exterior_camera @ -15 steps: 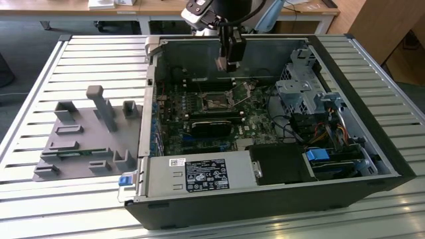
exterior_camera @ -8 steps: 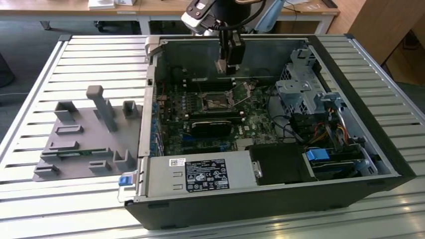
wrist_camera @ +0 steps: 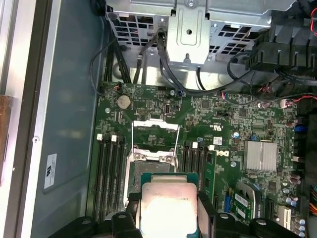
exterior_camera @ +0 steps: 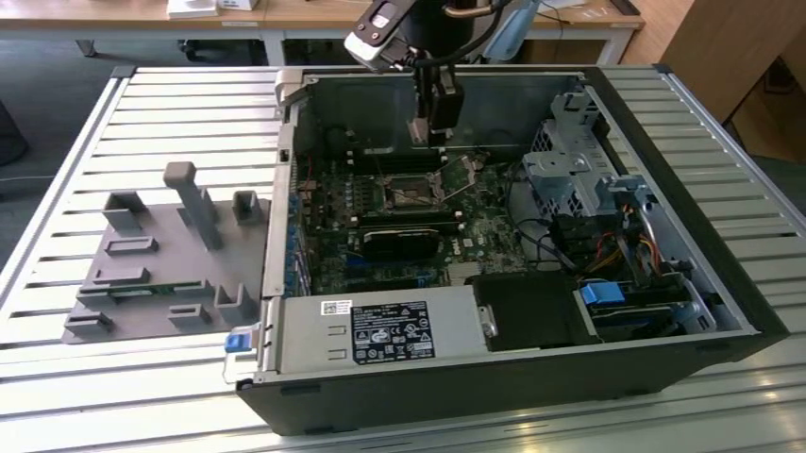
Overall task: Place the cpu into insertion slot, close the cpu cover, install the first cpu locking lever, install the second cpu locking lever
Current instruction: 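Place the cpu into insertion slot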
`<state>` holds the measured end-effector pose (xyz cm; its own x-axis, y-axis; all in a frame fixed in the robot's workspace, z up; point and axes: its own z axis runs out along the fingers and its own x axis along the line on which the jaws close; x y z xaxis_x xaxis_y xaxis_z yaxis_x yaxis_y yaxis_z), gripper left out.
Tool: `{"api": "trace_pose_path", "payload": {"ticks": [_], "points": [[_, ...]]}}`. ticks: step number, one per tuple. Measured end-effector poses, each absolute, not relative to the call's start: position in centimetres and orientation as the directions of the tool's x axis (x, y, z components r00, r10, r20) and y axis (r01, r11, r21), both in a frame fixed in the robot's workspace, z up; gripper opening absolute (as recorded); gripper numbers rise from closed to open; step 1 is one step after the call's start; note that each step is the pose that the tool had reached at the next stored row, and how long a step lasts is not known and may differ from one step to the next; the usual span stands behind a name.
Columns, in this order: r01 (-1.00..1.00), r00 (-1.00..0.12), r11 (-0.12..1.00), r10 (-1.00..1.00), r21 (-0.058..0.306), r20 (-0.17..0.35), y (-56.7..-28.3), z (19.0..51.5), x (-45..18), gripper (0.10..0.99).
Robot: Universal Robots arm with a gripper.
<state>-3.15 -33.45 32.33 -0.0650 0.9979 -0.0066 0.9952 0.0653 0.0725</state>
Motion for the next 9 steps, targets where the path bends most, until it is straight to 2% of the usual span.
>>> {"api": "trace_pose_path", "payload": {"ticks": [9], "points": [[0.995, -0.064, 0.065, 0.998, 0.073, -0.007, -33.37, 31.52, -3.15, 0.541]]}}
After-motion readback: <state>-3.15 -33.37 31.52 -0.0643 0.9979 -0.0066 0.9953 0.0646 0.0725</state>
